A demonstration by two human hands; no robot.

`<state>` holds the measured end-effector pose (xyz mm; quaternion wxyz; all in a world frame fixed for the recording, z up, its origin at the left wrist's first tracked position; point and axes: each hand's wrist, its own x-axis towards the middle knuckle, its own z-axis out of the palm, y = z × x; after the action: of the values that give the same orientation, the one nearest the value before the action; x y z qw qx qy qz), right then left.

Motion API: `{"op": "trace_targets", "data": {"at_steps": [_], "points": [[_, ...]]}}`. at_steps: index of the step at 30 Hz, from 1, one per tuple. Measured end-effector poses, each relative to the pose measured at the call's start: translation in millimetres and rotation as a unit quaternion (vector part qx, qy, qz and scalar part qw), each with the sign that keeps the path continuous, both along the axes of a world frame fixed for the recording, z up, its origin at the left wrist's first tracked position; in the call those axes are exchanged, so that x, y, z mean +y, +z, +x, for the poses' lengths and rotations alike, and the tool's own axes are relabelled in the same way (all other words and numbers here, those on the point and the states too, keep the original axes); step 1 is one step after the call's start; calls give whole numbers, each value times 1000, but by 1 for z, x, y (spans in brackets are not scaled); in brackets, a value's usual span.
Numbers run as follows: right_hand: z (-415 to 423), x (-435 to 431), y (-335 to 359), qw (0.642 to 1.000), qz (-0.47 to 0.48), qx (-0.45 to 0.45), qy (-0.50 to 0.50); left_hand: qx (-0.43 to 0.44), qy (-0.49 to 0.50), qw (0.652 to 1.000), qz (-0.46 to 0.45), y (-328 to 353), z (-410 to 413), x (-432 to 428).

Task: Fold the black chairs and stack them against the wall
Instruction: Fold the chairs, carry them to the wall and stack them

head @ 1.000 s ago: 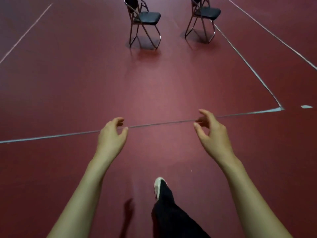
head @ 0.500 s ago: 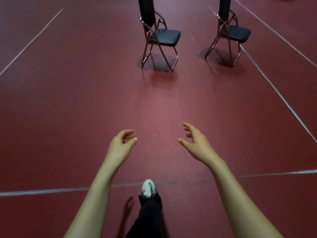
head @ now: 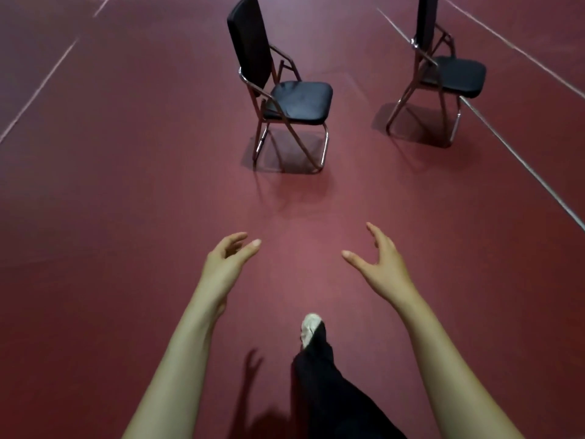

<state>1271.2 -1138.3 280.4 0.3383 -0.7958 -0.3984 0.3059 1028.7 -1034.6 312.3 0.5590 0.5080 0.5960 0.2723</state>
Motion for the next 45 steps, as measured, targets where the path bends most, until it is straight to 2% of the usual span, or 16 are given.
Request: {"op": "trace_targets", "data": {"at_steps": [6,12,20,24,29,35,42,45], "points": [[69,202,-7,996,-72,-12,45,45,-43,998,-8,9,78,194],[117,383,-7,995,-71,-13,72,63,-77,995,-4,1,129,380],[171,640,-17,996,-89,-4,3,98,-166,981,29,-1,202,656],[182,753,-8,997,-79,11,13,145,-192,968,68,21,242,777],[211,875,-17,995,-84,46,-12,201,-259,935,133,30,299,906],[251,1007,-39,991,-87,84,-50,289,-293,884,221,21,360,1048],[259,1132,-36,986,-82,135,-60,364,-391,811,239,10,408,1174],[263,1173,-47,981,-83,150,-90,378,-469,766,225,-2,434,1218]]}}
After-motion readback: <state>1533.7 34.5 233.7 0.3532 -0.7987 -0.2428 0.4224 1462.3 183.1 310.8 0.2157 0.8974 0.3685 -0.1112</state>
